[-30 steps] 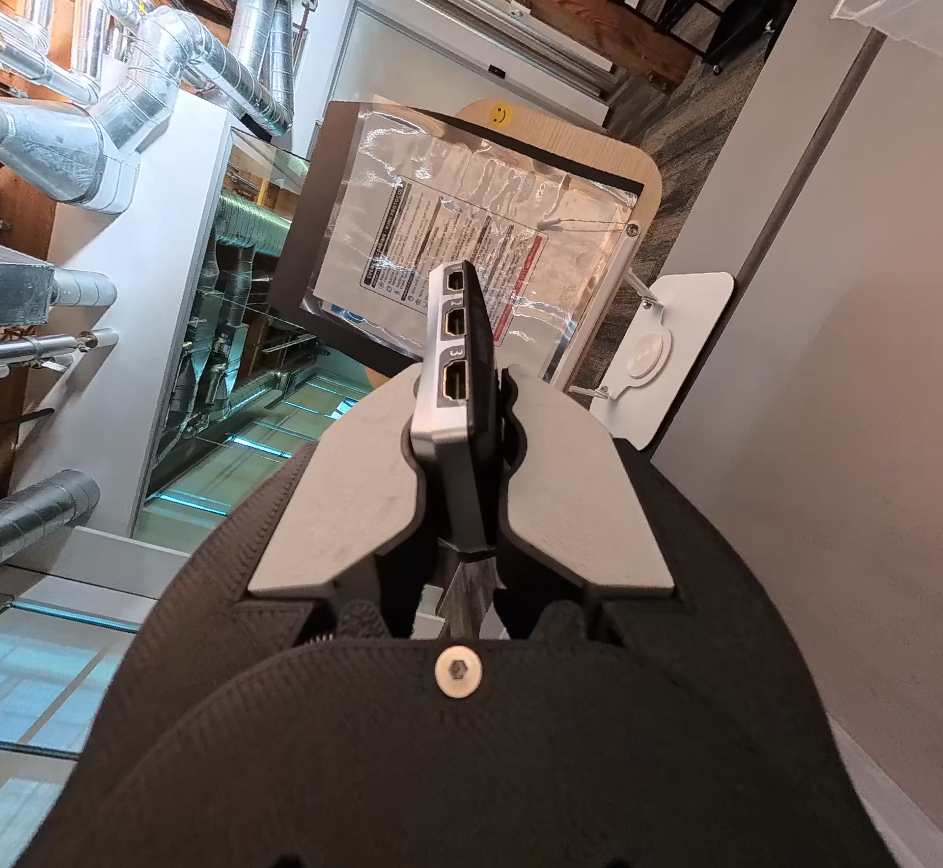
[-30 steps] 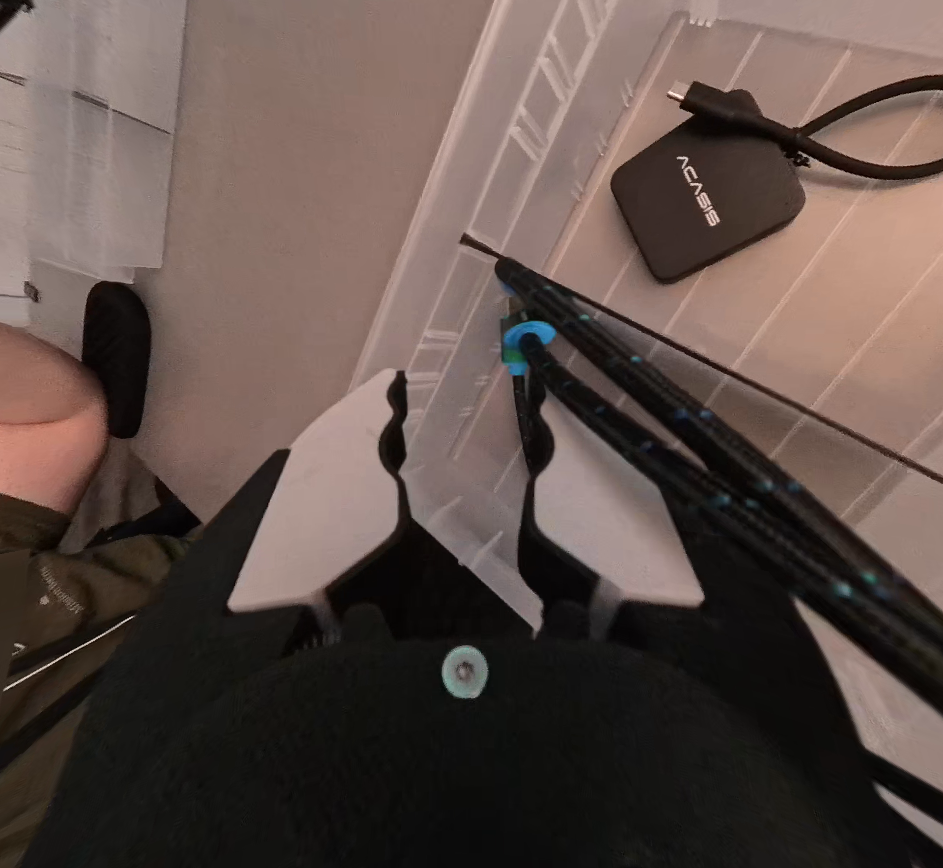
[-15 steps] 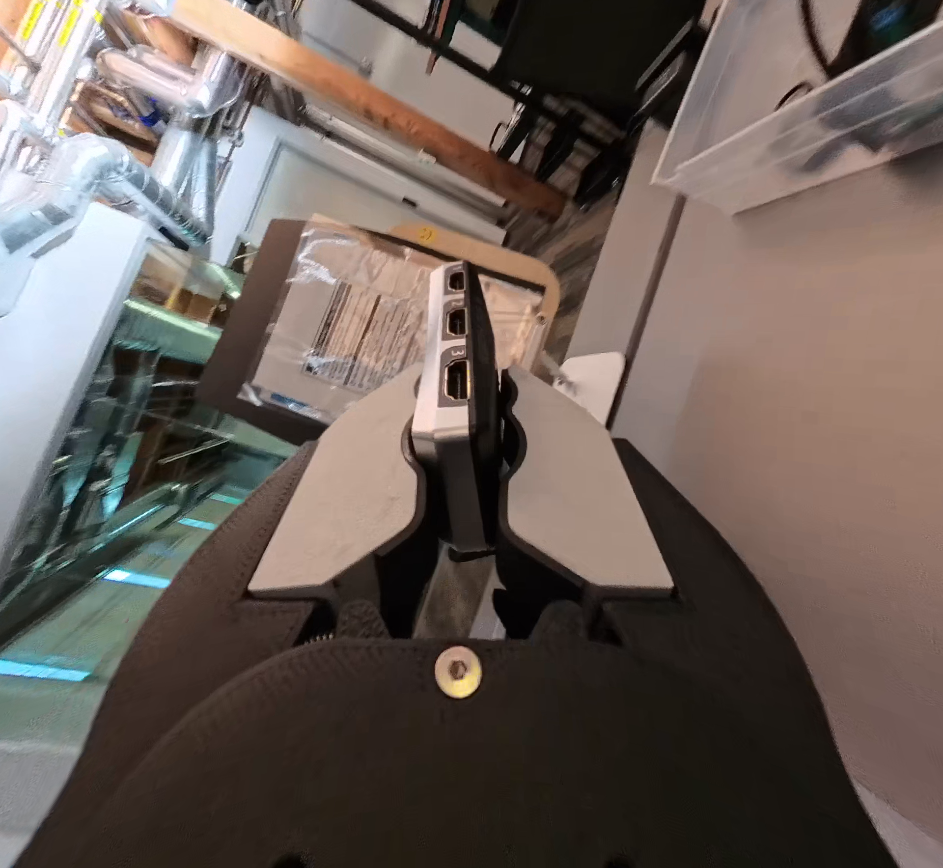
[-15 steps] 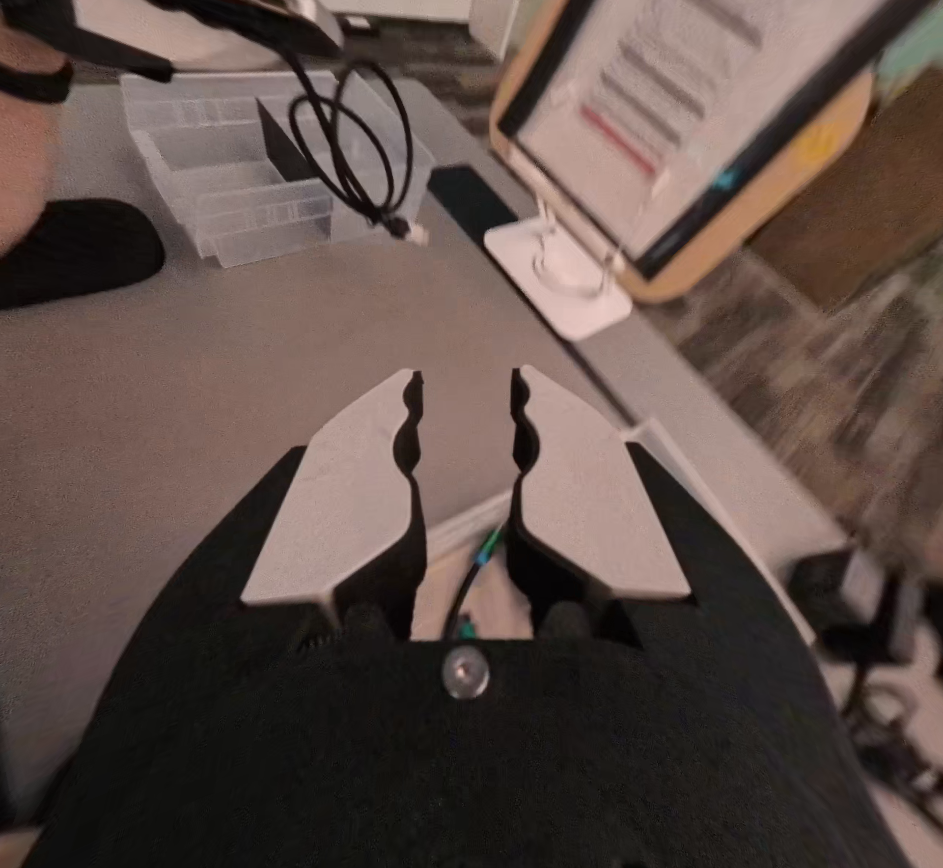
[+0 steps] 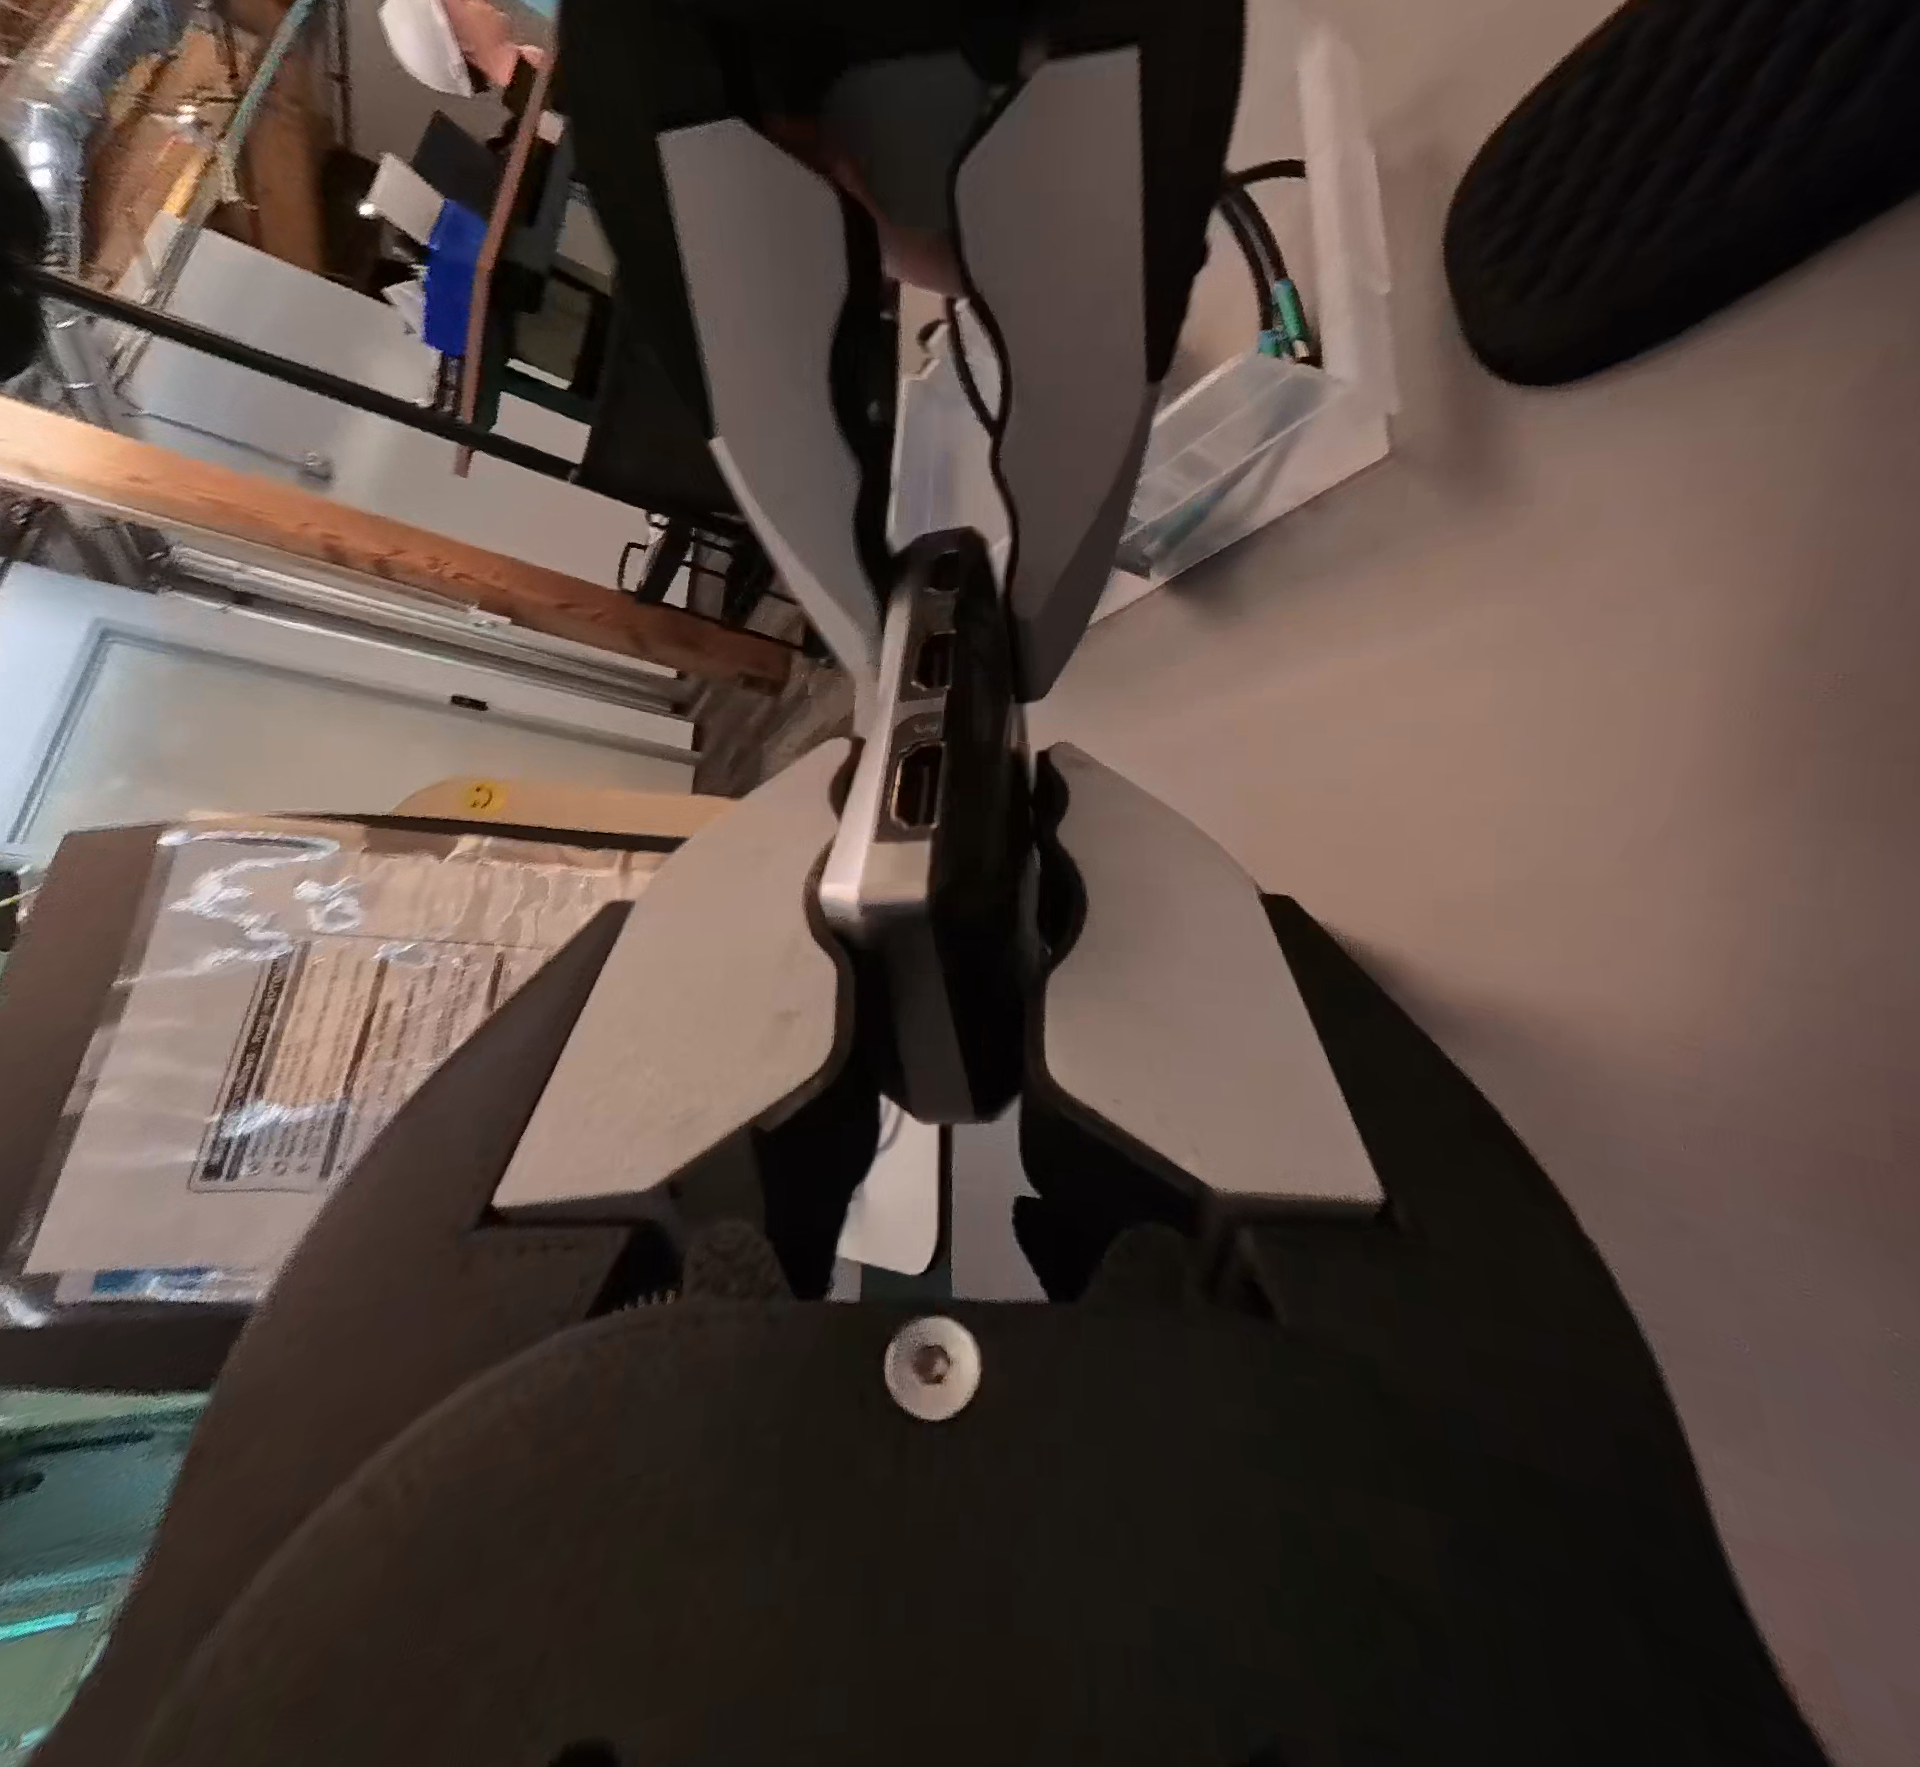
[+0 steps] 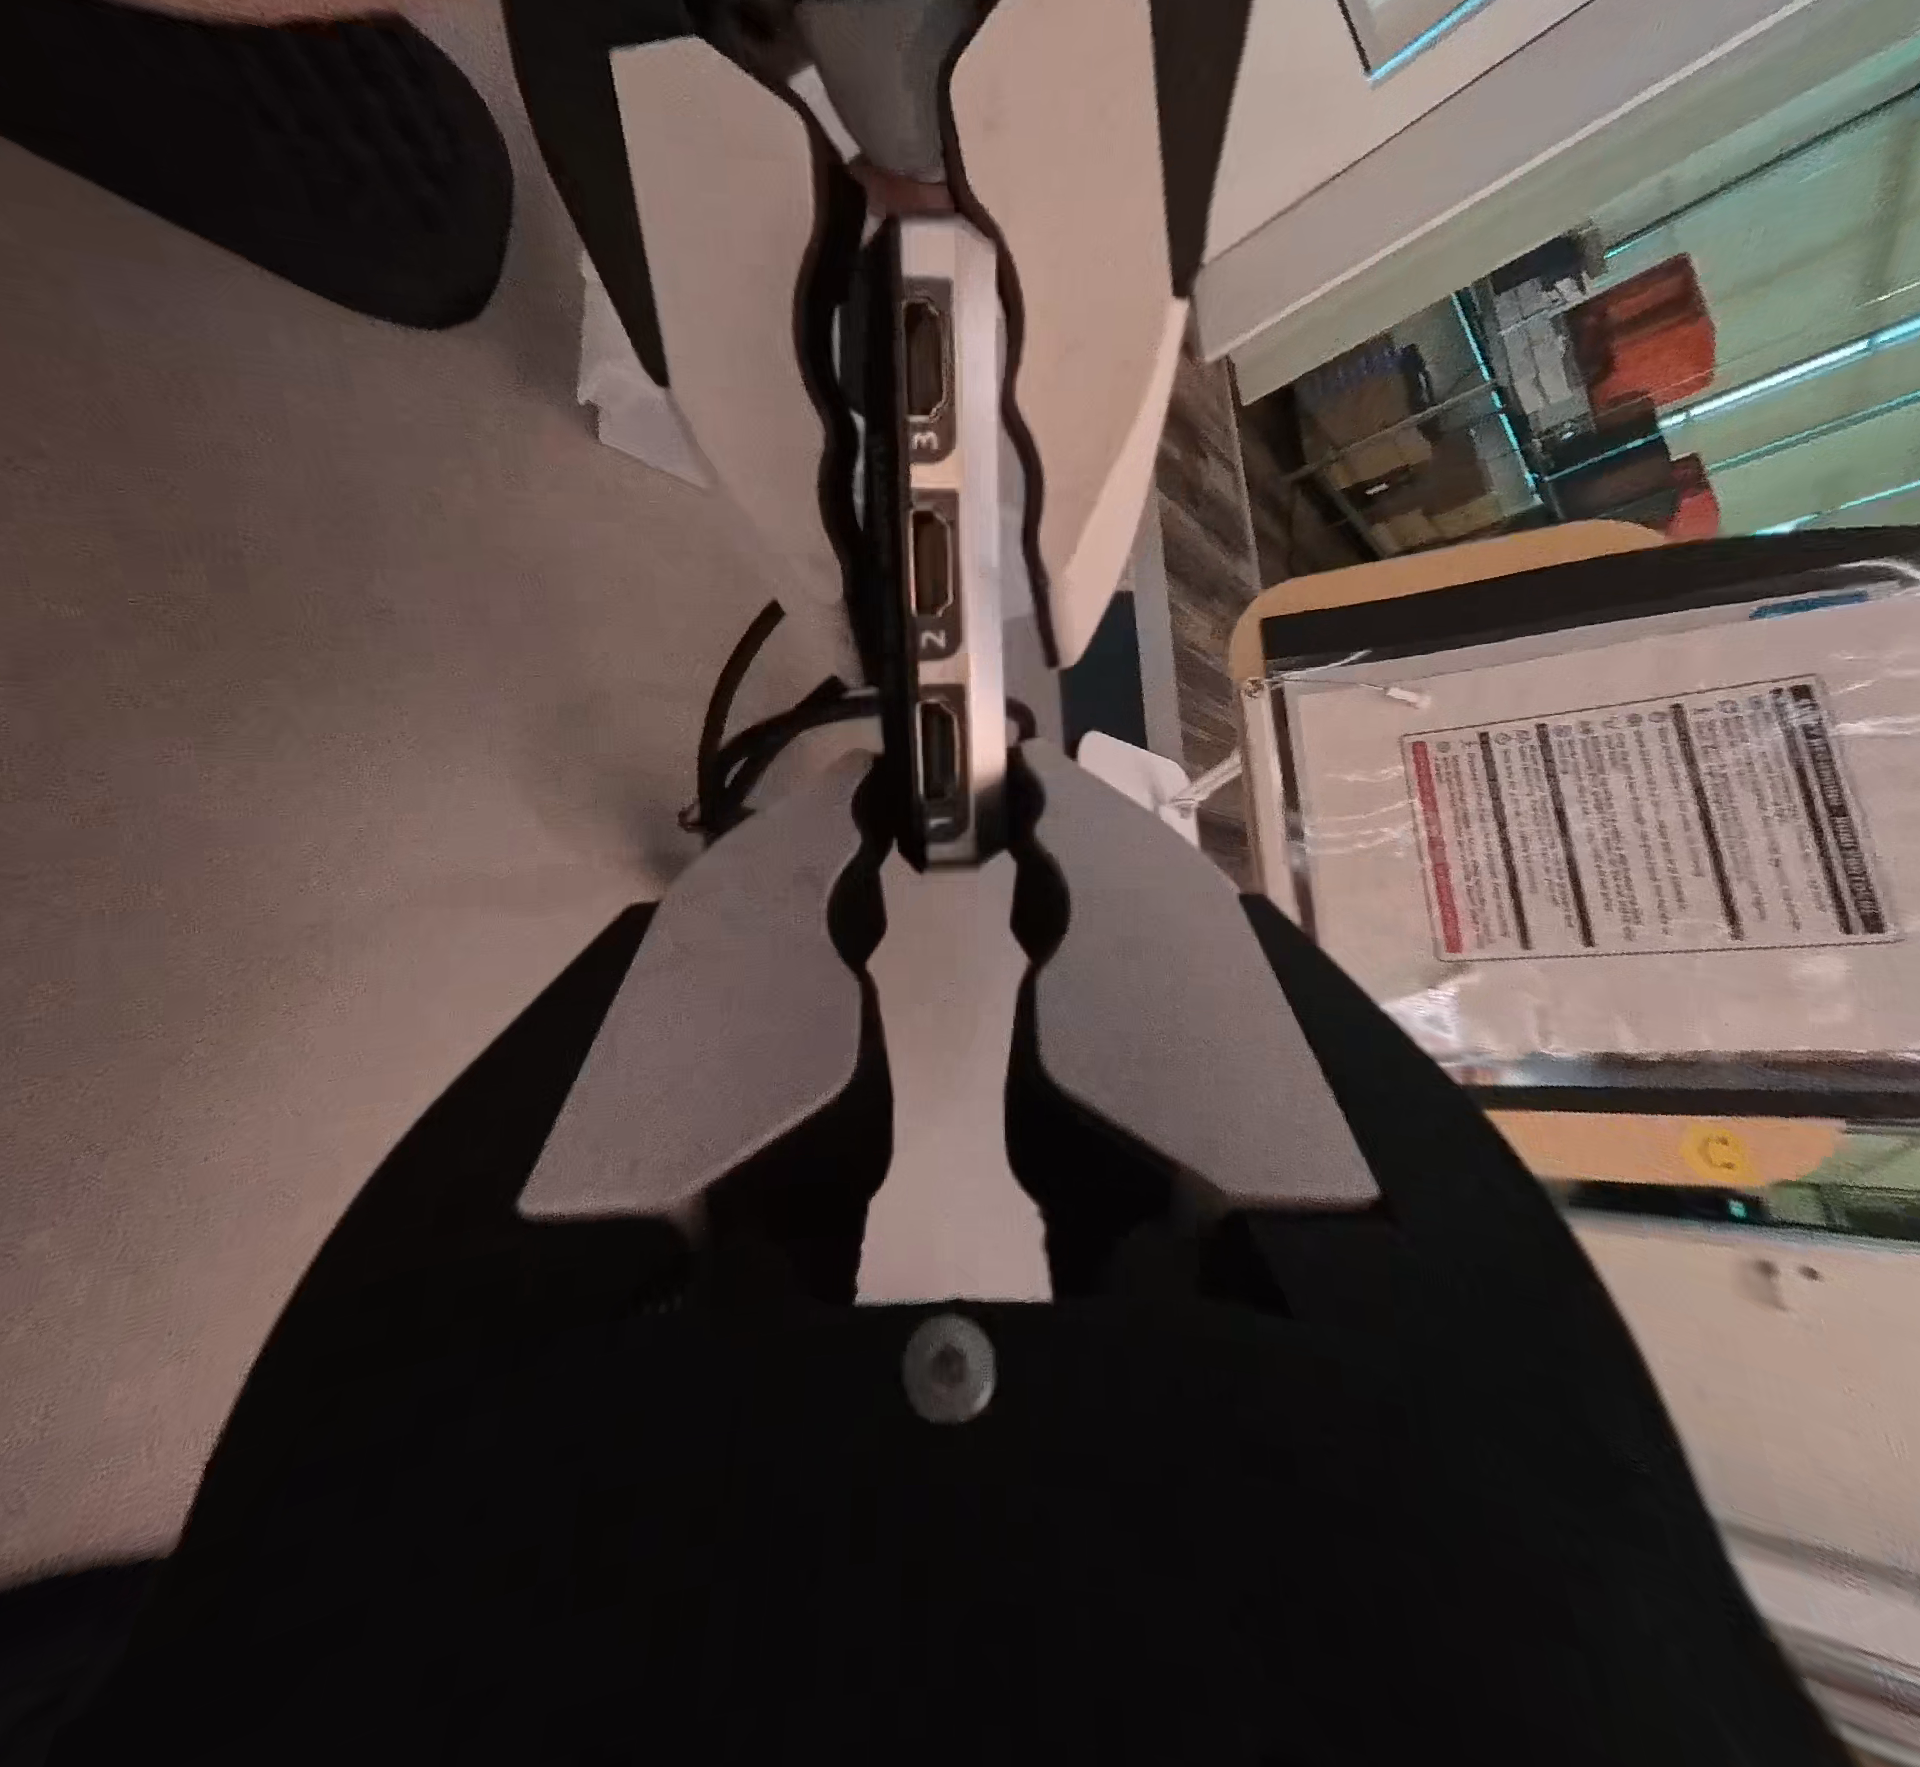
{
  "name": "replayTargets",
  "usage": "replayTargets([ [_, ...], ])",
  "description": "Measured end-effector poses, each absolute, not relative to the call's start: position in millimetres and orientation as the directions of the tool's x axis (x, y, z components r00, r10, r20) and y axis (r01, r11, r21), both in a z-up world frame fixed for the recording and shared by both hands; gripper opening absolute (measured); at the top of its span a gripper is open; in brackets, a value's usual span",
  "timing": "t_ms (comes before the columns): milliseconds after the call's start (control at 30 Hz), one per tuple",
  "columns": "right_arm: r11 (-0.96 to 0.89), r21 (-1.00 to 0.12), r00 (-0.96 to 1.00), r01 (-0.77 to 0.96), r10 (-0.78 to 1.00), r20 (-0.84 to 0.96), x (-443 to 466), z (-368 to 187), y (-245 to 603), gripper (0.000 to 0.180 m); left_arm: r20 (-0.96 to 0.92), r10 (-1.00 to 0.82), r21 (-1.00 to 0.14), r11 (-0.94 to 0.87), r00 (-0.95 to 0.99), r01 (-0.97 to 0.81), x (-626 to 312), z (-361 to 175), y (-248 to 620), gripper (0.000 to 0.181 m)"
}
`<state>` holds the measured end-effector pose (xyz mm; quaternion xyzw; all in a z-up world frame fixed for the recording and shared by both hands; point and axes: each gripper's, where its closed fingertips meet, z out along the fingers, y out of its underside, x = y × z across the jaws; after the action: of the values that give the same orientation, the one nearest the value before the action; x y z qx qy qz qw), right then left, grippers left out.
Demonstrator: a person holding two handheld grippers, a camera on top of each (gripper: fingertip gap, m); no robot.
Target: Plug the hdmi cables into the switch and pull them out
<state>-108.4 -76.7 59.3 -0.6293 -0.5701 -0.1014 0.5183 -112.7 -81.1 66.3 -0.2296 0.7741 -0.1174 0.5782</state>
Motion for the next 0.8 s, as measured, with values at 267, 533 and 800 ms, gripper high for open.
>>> replayTargets([
  [267, 0.115, -0.616, 0.405, 0.779, 0.657, 0.636, -100.0, 56.4, -72.0, 0.024, -0.791, -0.561, -0.513, 0.825, -0.244, -0.237, -114.3, 65.9, -80.0, 0.025],
  [533, 0.130, -0.673, 0.527, 0.728, 0.522, 0.670, -82.4, 91.1, -58.6, 0.022, -0.761, -0.646, -0.645, 0.741, 0.062, -0.186, -125.6, 121.7, -53.5, 0.037],
  [800, 0.161, -0.880, 0.891, 0.447, -0.002, 0.453, 83.6, 186.5, -94.1, 0.021, -0.474, -0.858, -0.841, 0.508, 0.199, 0.186, -201.2, 202.7, -33.6, 0.019],
])
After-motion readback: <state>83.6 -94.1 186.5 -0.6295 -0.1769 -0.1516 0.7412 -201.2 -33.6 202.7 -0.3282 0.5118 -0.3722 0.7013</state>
